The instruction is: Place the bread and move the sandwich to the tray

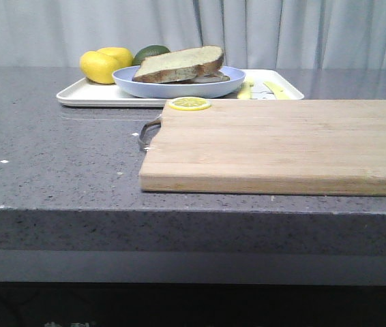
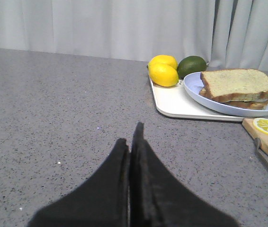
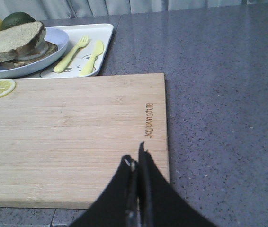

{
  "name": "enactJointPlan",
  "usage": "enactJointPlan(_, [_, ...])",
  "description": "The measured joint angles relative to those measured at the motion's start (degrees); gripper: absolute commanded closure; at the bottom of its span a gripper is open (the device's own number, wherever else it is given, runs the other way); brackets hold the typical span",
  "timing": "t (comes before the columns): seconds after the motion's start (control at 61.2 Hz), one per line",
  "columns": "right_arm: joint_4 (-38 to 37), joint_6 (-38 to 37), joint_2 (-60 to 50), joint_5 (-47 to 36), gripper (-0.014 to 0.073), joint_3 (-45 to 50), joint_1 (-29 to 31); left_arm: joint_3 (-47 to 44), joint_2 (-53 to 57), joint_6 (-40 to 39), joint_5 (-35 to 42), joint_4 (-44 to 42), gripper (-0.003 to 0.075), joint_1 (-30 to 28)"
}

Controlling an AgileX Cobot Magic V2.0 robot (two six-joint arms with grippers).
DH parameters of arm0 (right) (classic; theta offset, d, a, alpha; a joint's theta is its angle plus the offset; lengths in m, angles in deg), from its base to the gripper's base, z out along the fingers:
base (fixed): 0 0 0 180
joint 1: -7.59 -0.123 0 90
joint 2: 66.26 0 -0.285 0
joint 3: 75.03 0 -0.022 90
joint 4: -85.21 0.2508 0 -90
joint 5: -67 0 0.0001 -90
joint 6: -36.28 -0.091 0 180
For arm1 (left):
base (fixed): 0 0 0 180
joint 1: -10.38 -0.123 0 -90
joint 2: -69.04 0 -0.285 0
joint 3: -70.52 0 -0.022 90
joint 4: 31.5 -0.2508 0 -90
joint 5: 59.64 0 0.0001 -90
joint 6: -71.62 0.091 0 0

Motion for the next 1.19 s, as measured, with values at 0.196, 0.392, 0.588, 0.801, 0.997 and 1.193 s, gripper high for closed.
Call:
enactJointPlan(0.196, [0.0, 0.0, 0.0, 0.0, 0.0655, 0.0, 0.0, -7.2, 8.1, 0.0, 0.5, 0.1, 0.0741, 0.0])
enactJointPlan(0.392, [0.0, 0.0, 0.0, 0.0, 0.0655, 0.0, 0.0, -13.9, 8.7, 0.0, 3.5, 0.1, 0.0741, -1.0])
enactJointPlan(0.588, [0.0, 0.0, 0.0, 0.0, 0.0655, 0.0, 0.0, -19.3, 8.7, 0.0, 9.0, 0.1, 0.0741, -2.2])
enactJointPlan(0.801, [0.0, 0.0, 0.0, 0.0, 0.0655, 0.0, 0.0, -19.3, 8.7, 0.0, 9.9, 0.1, 0.0741, -2.2])
enactJointPlan(0.997, [0.0, 0.0, 0.0, 0.0, 0.0655, 0.0, 0.0, -19.3, 8.7, 0.0, 9.9, 0.1, 0.0741, -2.2])
enactJointPlan(1.193, [0.0, 0.0, 0.0, 0.0, 0.0655, 0.0, 0.0, -19.3, 8.7, 0.0, 10.0, 0.1, 0.0741, -2.2])
